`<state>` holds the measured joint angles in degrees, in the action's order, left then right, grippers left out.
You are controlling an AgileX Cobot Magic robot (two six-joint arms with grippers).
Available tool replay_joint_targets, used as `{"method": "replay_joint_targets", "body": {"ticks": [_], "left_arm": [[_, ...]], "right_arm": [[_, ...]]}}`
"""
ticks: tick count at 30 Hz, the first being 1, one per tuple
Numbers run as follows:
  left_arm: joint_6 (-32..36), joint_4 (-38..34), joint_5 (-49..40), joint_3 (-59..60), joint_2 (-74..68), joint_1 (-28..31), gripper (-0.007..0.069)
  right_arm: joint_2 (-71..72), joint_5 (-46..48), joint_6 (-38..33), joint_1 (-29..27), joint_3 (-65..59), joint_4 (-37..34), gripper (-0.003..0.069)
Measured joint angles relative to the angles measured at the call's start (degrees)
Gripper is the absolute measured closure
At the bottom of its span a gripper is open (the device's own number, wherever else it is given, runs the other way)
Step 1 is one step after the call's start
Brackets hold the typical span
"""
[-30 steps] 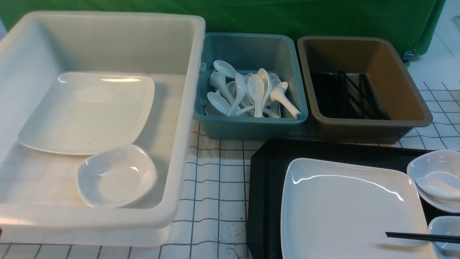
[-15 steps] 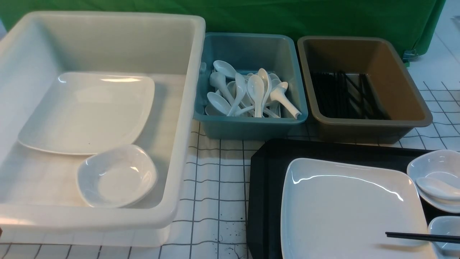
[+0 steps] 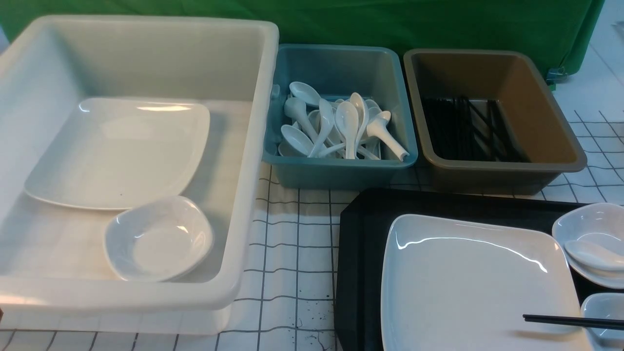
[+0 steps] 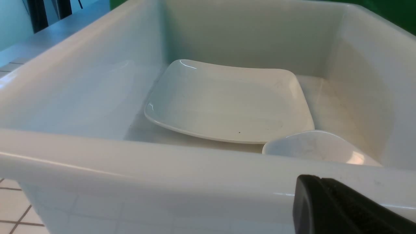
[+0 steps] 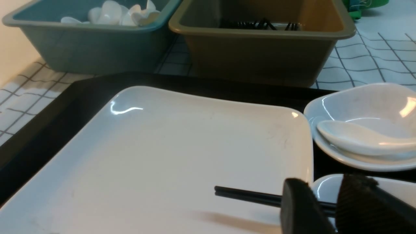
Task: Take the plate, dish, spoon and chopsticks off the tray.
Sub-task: Use the right arm to grab a pair of chopsticks from the plate
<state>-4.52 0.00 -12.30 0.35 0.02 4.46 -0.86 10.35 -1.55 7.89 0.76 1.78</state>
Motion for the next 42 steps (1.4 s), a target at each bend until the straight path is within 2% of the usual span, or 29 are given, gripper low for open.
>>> {"method": "replay_joint_targets", "body": {"ticks": [2, 3, 5, 6, 7, 8, 9, 13, 20, 22, 27, 30, 31, 32, 33, 34, 37, 39, 42], "left_arm": [[0.00, 0.00, 0.00, 0.00, 0.00, 0.00, 0.0619], [0.00, 0.00, 0.00, 0.00, 0.00, 0.00, 0.0619], [0.00, 0.00, 0.00, 0.00, 0.00, 0.00, 0.0619], [0.00, 0.00, 0.00, 0.00, 0.00, 0.00, 0.0619], [0.00, 0.00, 0.00, 0.00, 0.00, 0.00, 0.0619], [0.00, 0.00, 0.00, 0.00, 0.00, 0.00, 0.0619], [0.00, 0.00, 0.00, 0.00, 0.00, 0.00, 0.0619], [0.00, 0.00, 0.00, 0.00, 0.00, 0.00, 0.0619], [0.07, 0.00, 0.00, 0.00, 0.00, 0.00, 0.0619], [0.07, 0.00, 0.00, 0.00, 0.00, 0.00, 0.0619], [0.07, 0.00, 0.00, 0.00, 0.00, 0.00, 0.0619], [0.07, 0.00, 0.00, 0.00, 0.00, 0.00, 0.0619], [0.07, 0.00, 0.00, 0.00, 0.00, 0.00, 0.0619], [0.07, 0.00, 0.00, 0.00, 0.00, 0.00, 0.0619], [0.07, 0.00, 0.00, 0.00, 0.00, 0.00, 0.0619], [0.07, 0.00, 0.00, 0.00, 0.00, 0.00, 0.0619], [0.01, 0.00, 0.00, 0.00, 0.00, 0.00, 0.0619], [0.01, 0.00, 0.00, 0.00, 0.00, 0.00, 0.0619], [0.01, 0.00, 0.00, 0.00, 0.00, 0.00, 0.0619]], "right_arm": [[0.00, -0.35, 3.76, 0.00, -0.06, -2.64, 0.0418], [0.00, -0.74, 9.72, 0.00, -0.11, -7.09, 0.0418], [0.00, -1.09, 14.74, 0.00, -0.18, -10.47, 0.0418], [0.00, -1.69, 22.62, 0.00, -0.37, -14.93, 0.0418], [0.00, -1.78, 23.55, 0.00, -0.36, -15.34, 0.0418], [0.00, -2.33, 30.19, 0.00, -0.48, -17.73, 0.0418], [0.00, -2.47, 32.53, 0.00, -0.50, -18.42, 0.0418], [0.00, -2.73, 35.45, 0.00, -0.55, -19.40, 0.0414], [0.00, -3.48, 35.68, 0.00, -0.55, -19.59, 0.0414], [0.00, -6.28, 35.68, 0.00, -0.55, -19.59, 0.0414], [0.00, -16.87, 31.32, 0.00, -0.55, -19.59, 0.0452], [0.00, -18.67, 25.89, 0.00, 0.26, -19.59, 0.0558], [0.00, -18.67, 25.46, 0.00, 0.46, -19.59, 0.0565], [0.00, -15.93, 21.62, 0.00, 2.96, -19.59, 0.0617], [-0.15, -13.81, 18.89, 0.00, 5.15, -19.59, 0.0629], [-0.15, -13.32, 18.31, 0.00, 5.63, -19.59, 0.0629], [-4.66, -1.49, 5.81, 0.00, 16.27, -19.03, 0.0629], [-7.48, 3.81, 2.34, 0.00, 20.40, -18.04, 0.0629], [-18.12, 19.41, -1.47, 0.00, 31.68, -13.04, 0.0629]]}}
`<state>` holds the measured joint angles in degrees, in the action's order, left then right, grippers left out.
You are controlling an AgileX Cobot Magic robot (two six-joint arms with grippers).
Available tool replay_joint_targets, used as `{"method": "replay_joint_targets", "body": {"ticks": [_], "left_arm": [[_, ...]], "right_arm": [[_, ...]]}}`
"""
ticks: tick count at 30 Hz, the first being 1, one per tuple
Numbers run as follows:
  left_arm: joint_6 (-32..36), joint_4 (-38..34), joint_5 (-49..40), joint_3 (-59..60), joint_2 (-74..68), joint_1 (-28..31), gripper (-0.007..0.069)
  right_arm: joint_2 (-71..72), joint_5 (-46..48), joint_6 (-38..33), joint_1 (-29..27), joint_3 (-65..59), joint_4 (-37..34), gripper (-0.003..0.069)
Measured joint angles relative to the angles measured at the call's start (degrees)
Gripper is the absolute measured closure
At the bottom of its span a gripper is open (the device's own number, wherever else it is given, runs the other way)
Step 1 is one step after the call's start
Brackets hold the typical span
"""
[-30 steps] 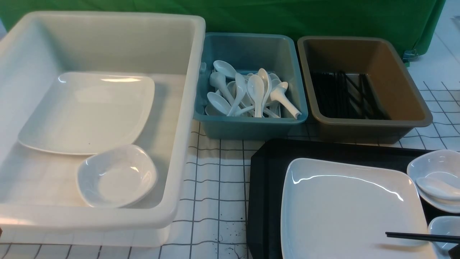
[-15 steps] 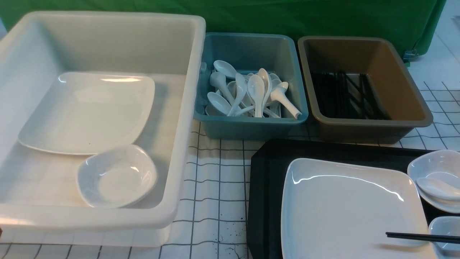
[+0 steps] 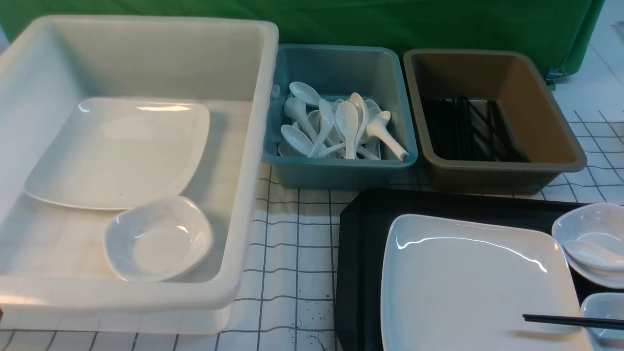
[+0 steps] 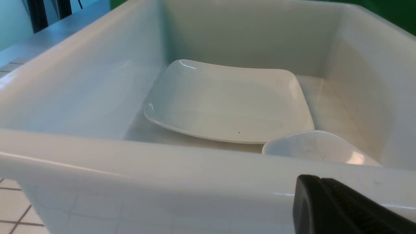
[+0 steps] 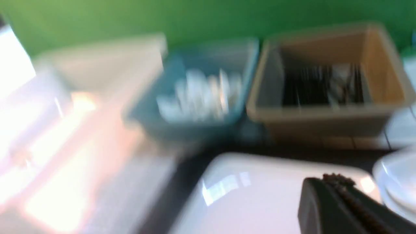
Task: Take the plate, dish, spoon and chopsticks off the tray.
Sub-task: Use the right arm to grab a pair of chopsticks from the plate
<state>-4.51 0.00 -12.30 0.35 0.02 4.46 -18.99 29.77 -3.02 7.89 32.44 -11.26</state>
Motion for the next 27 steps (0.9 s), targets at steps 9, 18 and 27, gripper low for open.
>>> {"method": "replay_joint_targets", "body": {"ticks": [9, 18, 27], "left_arm": [[0.00, 0.00, 0.00, 0.00, 0.00, 0.00, 0.0619], [0.05, 0.00, 0.00, 0.00, 0.00, 0.00, 0.0619], [0.05, 0.00, 0.00, 0.00, 0.00, -0.07, 0.0619]], "right_arm": [[-31.37, 31.08, -0.24, 0.00, 11.74, 17.37, 0.0625], [-56.65, 32.46, 1.24, 0.00, 12.76, 23.81, 0.0589], [-66.59, 30.67, -4.90, 6.31, 17.18, 27.07, 0.0364]]}}
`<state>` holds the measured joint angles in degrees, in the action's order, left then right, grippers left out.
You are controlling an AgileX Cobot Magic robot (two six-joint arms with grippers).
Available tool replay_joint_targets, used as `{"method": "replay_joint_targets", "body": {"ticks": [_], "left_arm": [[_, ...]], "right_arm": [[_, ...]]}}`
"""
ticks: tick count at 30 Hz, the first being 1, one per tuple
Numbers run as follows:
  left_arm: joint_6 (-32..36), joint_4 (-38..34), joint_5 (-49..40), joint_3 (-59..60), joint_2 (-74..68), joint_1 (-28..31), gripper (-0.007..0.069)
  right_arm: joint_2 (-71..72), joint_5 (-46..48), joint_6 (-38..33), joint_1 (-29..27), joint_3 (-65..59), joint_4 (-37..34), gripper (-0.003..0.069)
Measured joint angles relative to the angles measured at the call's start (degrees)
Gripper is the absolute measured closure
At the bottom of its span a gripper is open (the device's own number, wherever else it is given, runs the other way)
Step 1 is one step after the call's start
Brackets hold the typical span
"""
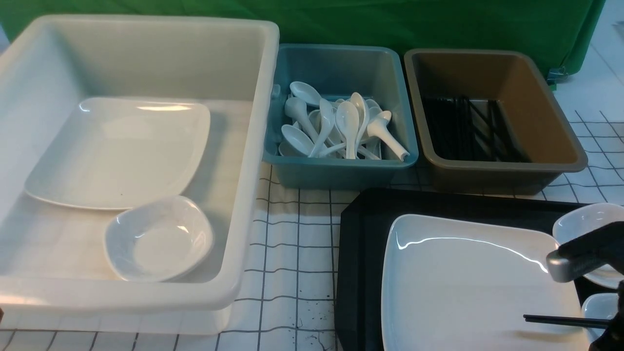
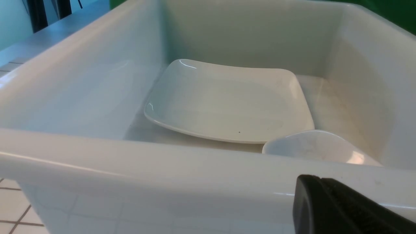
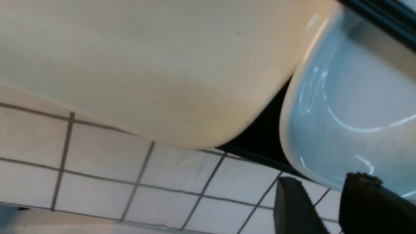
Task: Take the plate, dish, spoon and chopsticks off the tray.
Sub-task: Use the right arm to grab a pair of chopsticks from the plate
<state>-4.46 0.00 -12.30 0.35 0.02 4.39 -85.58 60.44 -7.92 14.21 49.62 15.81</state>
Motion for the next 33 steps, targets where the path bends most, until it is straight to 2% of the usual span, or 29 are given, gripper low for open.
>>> {"method": "replay_joint_targets", "body": {"ticks": [3, 8, 12, 22, 26, 28, 33], "left_arm": [[0.00, 0.00, 0.00, 0.00, 0.00, 0.00, 0.0619], [-0.01, 0.00, 0.00, 0.00, 0.00, 0.00, 0.0619], [-0.01, 0.00, 0.00, 0.00, 0.00, 0.00, 0.0619], [-0.01, 0.00, 0.00, 0.00, 0.00, 0.00, 0.0619], [-0.01, 0.00, 0.00, 0.00, 0.00, 0.00, 0.0619], [-0.01, 0.00, 0.00, 0.00, 0.00, 0.00, 0.0619], [-0.01, 0.00, 0.00, 0.00, 0.00, 0.00, 0.0619]], "right_arm": [[-1.33, -1.01, -7.82, 2.35, 0.20, 3.68, 0.0326], [-3.75, -1.00, -17.05, 2.82, 0.20, 11.39, 0.0316], [-5.78, -1.93, -18.32, 2.82, 0.20, 15.07, 0.0314], [-8.27, -6.53, -18.56, 2.82, 0.20, 17.61, 0.0307], [-9.49, -6.84, -18.70, 2.82, 0.20, 18.61, 0.0260], [-10.68, -7.25, -18.74, 2.82, 0.20, 19.38, 0.0213], [-12.68, -7.59, -18.74, 2.82, 0.20, 20.05, 0.0184]]}}
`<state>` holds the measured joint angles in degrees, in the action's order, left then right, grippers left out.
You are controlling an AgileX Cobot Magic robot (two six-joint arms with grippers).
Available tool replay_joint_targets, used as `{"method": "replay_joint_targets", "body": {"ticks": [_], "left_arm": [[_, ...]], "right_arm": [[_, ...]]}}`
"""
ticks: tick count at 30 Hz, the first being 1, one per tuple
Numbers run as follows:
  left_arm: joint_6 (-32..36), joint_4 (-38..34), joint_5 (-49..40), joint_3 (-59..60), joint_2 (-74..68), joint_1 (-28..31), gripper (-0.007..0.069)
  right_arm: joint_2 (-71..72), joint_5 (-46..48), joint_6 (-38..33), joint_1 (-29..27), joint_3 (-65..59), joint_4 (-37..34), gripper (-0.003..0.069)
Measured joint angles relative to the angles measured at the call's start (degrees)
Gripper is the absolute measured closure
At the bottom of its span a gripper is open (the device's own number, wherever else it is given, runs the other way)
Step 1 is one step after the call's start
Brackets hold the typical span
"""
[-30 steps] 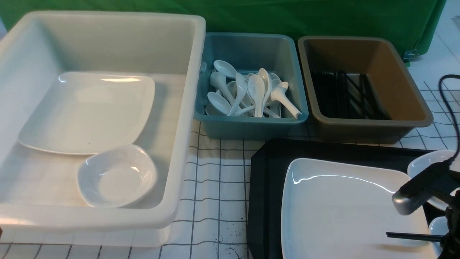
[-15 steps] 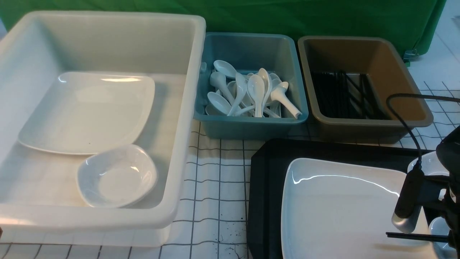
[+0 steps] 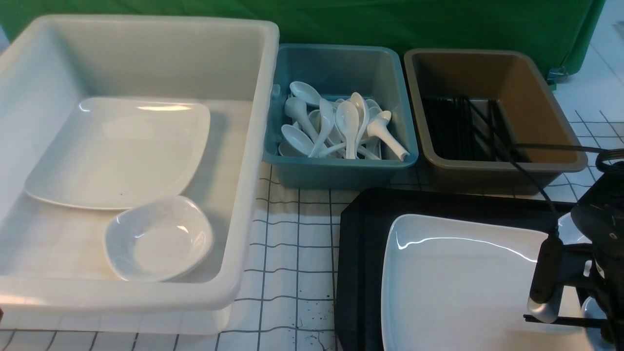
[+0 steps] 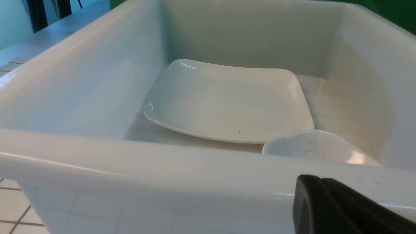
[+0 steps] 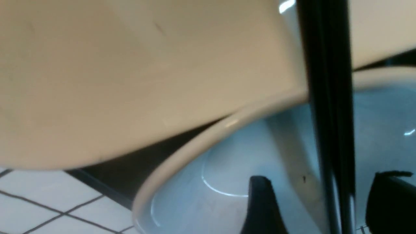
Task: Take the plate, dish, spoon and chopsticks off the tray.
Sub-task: Use the right arm to grab a pair of chopsticks from the plate, then use the right arm to put the chopsticks into the small storage box on the right
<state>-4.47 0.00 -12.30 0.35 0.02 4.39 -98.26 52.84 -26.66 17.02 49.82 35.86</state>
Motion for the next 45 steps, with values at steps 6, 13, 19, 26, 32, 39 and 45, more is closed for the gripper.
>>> {"method": "replay_joint_targets", "body": {"ticks": [6, 13, 19, 26, 32, 39, 45], "left_arm": [[0.00, 0.00, 0.00, 0.00, 0.00, 0.00, 0.0619], [0.00, 0.00, 0.00, 0.00, 0.00, 0.00, 0.0619], [0.00, 0.00, 0.00, 0.00, 0.00, 0.00, 0.0619], [0.00, 0.00, 0.00, 0.00, 0.00, 0.00, 0.0619], [0.00, 0.00, 0.00, 0.00, 0.00, 0.00, 0.0619], [0.00, 0.00, 0.00, 0.00, 0.00, 0.00, 0.0619], [0.00, 0.00, 0.00, 0.00, 0.00, 0.00, 0.0619]], "right_arm": [[-1.92, -0.68, -0.19, 0.00, 0.00, 0.13, 0.0183], [-2.21, 0.28, -0.19, 0.00, 0.00, 0.13, 0.0347], [-2.15, 5.67, -0.19, 0.00, 0.04, 0.13, 0.0497], [1.94, 10.68, -0.19, 0.00, 0.82, -0.17, 0.0496], [8.93, 11.69, -0.19, 0.00, 6.23, -3.89, 0.0496], [16.01, 11.72, 1.99, 0.00, 15.87, -16.41, 0.0496], [16.83, 10.26, 8.03, 0.00, 25.11, -20.57, 0.0496]]}}
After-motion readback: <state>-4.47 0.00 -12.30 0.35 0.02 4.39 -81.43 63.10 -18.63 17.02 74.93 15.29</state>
